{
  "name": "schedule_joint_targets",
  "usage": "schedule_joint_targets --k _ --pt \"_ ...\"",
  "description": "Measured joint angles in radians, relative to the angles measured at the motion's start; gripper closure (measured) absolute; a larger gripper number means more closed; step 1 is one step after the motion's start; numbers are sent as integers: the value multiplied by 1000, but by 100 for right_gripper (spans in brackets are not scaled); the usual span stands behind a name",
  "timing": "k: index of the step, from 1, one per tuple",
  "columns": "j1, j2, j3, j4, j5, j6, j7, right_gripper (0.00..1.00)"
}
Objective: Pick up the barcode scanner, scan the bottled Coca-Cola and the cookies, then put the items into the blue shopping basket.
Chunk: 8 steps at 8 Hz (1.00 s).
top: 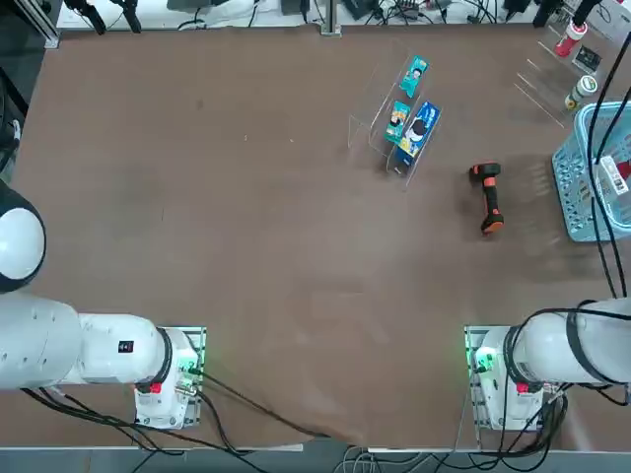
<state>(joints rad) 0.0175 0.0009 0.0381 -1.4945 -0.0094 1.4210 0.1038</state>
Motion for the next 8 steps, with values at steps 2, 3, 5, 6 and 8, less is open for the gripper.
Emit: schedule_joint_targets --k 2,3,5,6,8 --pt "-1 18 0 0 -1 42 1 0" --pt "-2 28 -3 -1 -1 47 1 0" --pt "-3 55 -31 -1 -4 55 1 0" --pt "-5 65 -42 -1 -8 61 0 0" --pt "-4 72 -44 -1 -13 84 0 0"
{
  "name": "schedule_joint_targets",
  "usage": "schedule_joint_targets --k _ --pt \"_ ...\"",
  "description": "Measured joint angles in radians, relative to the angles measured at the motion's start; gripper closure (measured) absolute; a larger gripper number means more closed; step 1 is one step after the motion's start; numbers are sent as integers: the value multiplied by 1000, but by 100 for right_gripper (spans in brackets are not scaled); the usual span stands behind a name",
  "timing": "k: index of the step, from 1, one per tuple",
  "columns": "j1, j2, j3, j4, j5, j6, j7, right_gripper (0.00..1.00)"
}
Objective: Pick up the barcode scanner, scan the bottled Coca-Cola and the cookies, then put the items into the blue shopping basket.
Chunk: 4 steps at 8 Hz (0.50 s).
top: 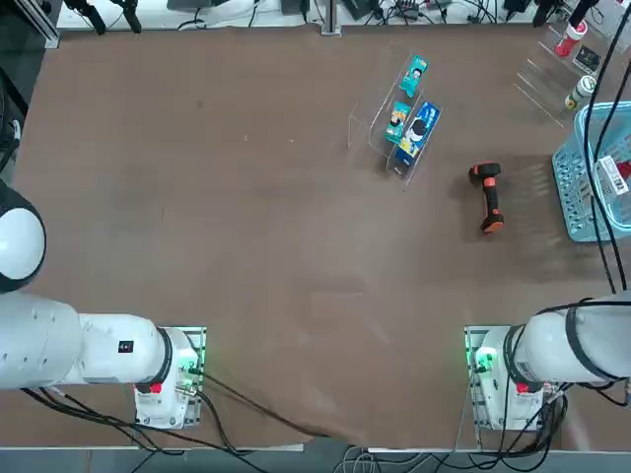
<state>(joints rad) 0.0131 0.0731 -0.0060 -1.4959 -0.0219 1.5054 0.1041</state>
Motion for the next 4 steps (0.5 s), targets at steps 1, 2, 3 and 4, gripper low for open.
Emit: schedule_joint_targets --k 1,2,3,4 --pt "1 0 0 0 0 7 0 0" --pt "2 0 1 0 0 10 1 0" --pt "3 0 3 0 1 11 3 0" --pt "3 0 3 0 2 12 3 0"
